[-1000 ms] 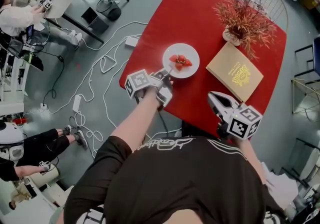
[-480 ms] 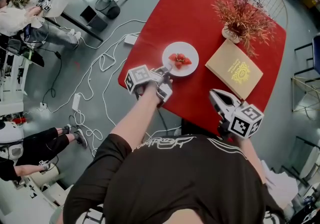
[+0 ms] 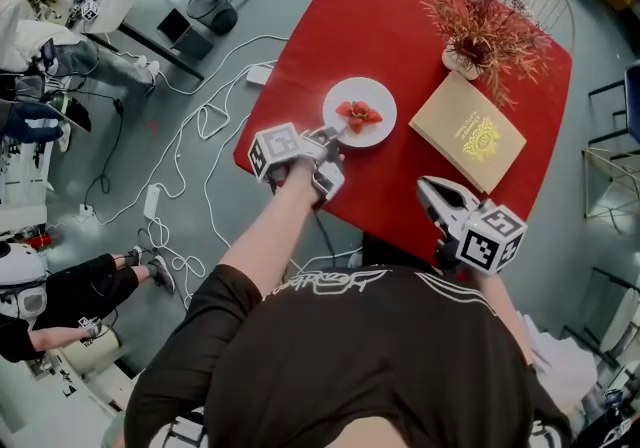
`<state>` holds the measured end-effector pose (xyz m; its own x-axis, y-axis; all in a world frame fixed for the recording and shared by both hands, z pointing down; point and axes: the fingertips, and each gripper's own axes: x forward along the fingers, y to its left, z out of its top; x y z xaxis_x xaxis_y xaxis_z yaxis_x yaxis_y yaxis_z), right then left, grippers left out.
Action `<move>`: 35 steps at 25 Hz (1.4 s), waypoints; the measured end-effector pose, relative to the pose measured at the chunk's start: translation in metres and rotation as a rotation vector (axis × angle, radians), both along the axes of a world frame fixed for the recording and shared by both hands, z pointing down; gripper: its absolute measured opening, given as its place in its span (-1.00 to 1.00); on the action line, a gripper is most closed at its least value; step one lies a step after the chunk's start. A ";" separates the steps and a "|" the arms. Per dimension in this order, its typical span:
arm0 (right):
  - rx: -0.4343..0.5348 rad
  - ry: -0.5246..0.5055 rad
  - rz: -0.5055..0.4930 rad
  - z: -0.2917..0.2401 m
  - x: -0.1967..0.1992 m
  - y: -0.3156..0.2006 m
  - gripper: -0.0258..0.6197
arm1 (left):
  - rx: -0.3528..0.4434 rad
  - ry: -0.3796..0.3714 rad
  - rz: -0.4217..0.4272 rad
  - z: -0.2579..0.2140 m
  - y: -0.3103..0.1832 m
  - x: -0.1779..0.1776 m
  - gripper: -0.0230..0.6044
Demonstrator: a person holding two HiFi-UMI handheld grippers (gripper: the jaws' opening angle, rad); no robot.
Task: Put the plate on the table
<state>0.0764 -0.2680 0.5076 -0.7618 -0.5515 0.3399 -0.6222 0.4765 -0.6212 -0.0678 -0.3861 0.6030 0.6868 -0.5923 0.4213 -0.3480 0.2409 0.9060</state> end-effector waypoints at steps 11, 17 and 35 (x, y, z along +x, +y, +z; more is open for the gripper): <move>-0.013 -0.003 -0.023 0.000 -0.007 0.005 -0.90 | 0.168 -0.110 0.189 -0.018 0.003 0.016 -0.01; -0.012 -0.008 -0.030 0.000 -0.010 0.008 -0.90 | 0.270 -0.343 0.373 -0.015 0.012 0.020 0.01; -0.032 -0.027 -0.027 0.005 -0.010 0.015 -0.90 | 0.444 -0.794 0.751 0.002 0.031 0.026 0.03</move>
